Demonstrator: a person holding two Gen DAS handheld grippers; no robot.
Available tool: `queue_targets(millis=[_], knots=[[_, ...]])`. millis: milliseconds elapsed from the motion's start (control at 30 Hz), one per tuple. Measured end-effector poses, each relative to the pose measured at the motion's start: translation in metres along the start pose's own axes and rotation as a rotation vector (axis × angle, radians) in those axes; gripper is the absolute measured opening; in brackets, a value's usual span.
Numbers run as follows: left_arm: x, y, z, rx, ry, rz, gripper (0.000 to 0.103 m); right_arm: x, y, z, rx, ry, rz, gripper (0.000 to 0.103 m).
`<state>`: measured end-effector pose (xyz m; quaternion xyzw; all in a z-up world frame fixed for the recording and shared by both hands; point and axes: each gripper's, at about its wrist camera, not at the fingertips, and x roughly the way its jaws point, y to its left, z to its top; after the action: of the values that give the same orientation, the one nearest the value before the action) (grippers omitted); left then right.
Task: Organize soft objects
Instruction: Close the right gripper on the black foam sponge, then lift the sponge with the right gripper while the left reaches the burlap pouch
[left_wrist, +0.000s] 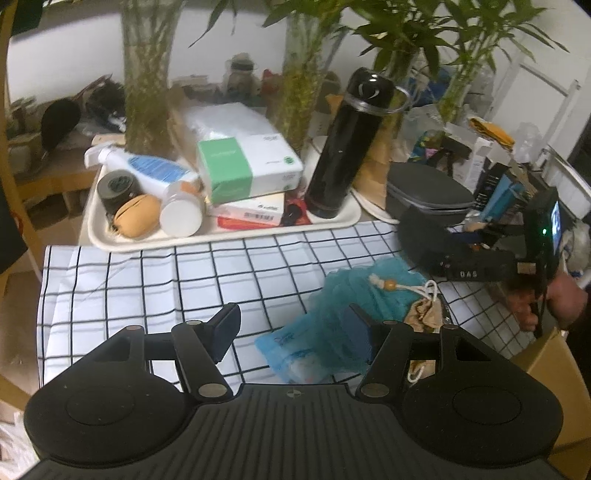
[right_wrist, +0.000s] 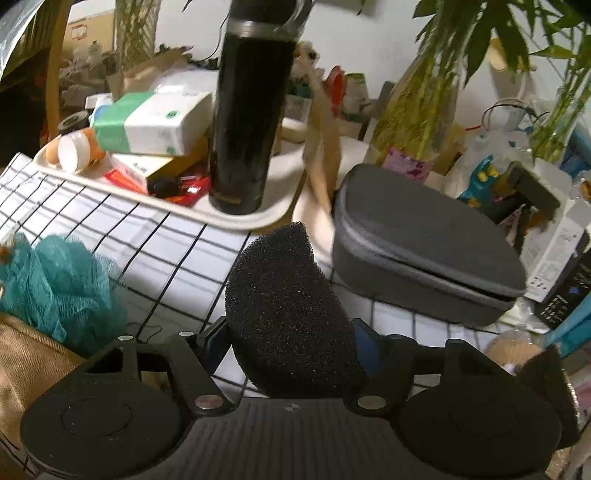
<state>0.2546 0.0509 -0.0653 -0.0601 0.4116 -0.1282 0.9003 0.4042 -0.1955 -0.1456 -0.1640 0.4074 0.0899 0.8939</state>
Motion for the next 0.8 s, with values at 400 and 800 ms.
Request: queue_targets(millis=[400, 800], knots=[[0.002, 0.000, 0.003, 0.015, -0.023, 0.020, 0.062, -0.030, -0.012, 0.003, 0.026, -0.044, 0.002, 0.071], [0.027, 0.018, 0.000, 0.013, 0.054, 0.054, 0.062, -0.054, -0.014, 0.007, 0.034, -0.098, 0.025, 0.071]])
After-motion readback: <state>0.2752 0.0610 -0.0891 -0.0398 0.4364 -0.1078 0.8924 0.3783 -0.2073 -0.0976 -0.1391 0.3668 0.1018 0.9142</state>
